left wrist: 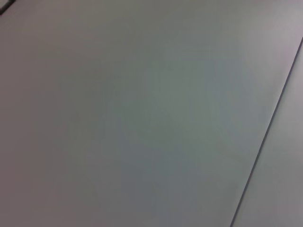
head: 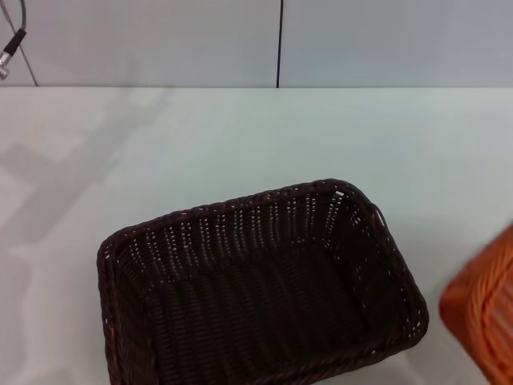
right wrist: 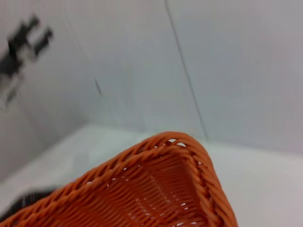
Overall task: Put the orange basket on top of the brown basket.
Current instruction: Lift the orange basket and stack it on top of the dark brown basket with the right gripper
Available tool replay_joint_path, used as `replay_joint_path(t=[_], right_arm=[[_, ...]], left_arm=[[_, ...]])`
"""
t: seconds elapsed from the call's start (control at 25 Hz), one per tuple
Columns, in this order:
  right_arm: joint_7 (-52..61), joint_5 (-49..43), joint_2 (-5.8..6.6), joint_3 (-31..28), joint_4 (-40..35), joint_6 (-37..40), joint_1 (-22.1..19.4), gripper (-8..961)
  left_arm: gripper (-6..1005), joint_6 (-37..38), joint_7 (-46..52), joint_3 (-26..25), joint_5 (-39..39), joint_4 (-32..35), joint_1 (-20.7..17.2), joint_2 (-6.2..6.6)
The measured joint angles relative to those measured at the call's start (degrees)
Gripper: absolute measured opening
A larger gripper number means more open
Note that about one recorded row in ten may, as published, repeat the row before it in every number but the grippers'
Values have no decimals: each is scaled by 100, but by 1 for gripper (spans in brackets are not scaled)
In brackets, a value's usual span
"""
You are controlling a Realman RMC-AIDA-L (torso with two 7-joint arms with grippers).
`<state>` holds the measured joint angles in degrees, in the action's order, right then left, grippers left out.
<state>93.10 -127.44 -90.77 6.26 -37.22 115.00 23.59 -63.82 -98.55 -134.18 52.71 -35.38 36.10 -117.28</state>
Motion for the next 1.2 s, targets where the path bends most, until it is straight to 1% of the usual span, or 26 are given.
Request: replay_joint_path(t=[0.12,0.2,0.32,0.36,0.4,0.44,0.52,0.56,0.68,0.84,0.92,1.0,1.08,1.16,1.2], right_arm=[[8,876,-163,-81,230,-43,-120,171],[-41,1450,-326,-77,420,-59,-137,174],[-88,1969,-679,-54,501,-133,-46,179],[-113,2070,-837,-50,514,-185,26,180],[-147,2122,-982,-46,541,-255,115,182],[-169,2134,-1078,-46,580,-316,182,183],[-314,2151,-1319,-50,747,-466,345,186],[-421,2151,-1419,-45,861,-508,411,188],[-825,2143,-1656,-24,1297,-573,589,192],[-1135,2148,-1939,-51,1730,-601,655,198],[-1272,2166,-2118,-81,1822,-519,630,201],[-1452,2215,-2337,-92,1918,-444,569,204],[-1665,2274,-2525,-88,2083,-392,491,207],[-1890,2314,-2656,-71,2319,-369,411,210],[-2005,2318,-2696,-66,2449,-366,375,212]], left_arm=[[861,0,-1,-2,1,-9,-36,26],[861,-4,-1,-2,11,-12,-59,54],[861,-3,1,20,32,-12,-63,80],[861,3,2,32,33,-3,-64,96],[861,5,2,44,34,7,-64,107],[861,10,2,53,35,20,-64,121],[861,10,1,59,36,24,-66,135],[861,11,1,62,38,24,-68,145],[861,19,4,71,81,27,-64,201],[860,41,20,85,200,32,-12,280],[860,61,20,132,213,37,12,311],[860,81,20,188,238,38,34,336],[860,88,20,226,306,39,64,353],[860,90,28,233,345,41,90,363],[860,90,33,245,351,40,100,374]])
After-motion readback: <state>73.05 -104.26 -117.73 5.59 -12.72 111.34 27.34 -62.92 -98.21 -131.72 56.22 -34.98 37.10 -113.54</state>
